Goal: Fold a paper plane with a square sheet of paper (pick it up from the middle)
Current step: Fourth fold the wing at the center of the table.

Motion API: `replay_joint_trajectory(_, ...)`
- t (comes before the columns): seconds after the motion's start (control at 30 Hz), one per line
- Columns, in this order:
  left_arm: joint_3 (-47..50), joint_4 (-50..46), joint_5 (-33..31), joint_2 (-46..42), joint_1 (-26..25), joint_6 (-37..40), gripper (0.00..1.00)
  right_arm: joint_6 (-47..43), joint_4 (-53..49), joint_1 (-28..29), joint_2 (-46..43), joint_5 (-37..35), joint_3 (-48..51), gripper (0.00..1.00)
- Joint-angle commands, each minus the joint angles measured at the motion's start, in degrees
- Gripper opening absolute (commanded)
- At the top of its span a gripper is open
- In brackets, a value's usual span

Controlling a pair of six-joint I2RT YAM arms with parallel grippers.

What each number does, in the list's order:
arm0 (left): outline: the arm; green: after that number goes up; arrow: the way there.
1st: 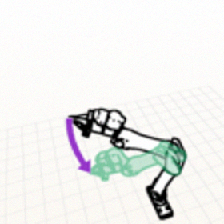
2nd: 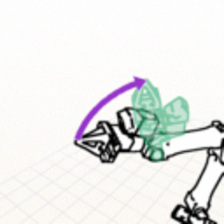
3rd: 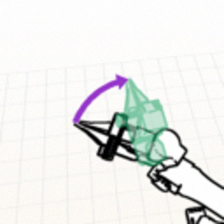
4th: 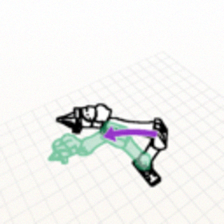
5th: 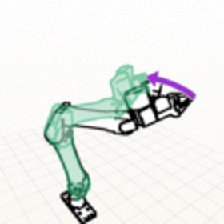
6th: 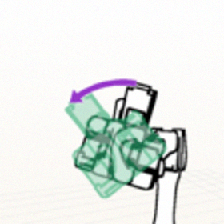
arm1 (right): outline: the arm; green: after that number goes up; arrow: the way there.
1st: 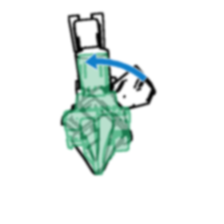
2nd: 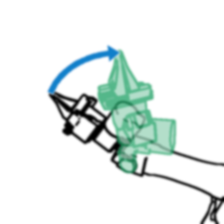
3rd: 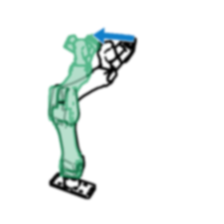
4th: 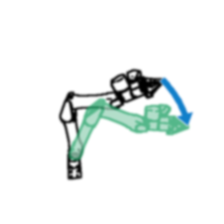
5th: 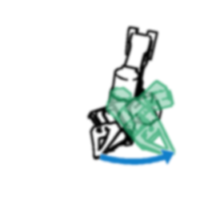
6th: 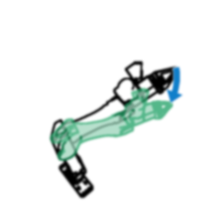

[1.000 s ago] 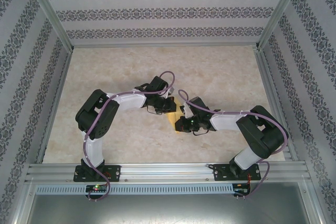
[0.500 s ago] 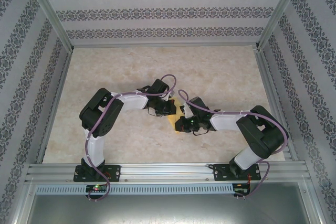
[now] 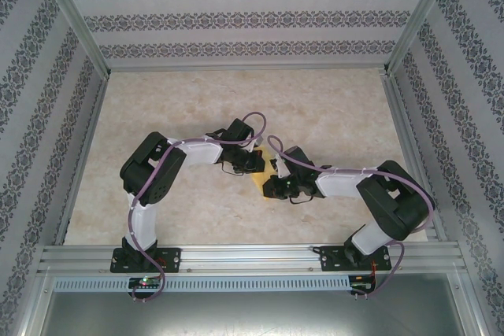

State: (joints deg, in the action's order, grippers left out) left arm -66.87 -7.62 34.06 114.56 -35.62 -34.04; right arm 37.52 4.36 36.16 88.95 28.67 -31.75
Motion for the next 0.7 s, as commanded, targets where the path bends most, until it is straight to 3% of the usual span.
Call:
replay_joint_trajectory(0.0, 3.0, -2.1, -6.6, 3.6, 0.2, 3.5, 0.03, 1.6, -7.8, 0.6, -1.5, -1.8, 2.8, 0.12)
replay_joint_trajectory(0.33, 4.8, 0.5, -5.4, 4.3, 0.2, 4.0, 0.02, 9.0, -0.4, -1.3, -8.8, 0.4, 3.5, 0.14)
replay_joint_trajectory(0.67, 4.9, 0.6, -5.0, 4.2, 0.5, 4.9, 0.02, 10.5, 4.9, -1.4, -1.9, 2.1, -0.5, 0.12)
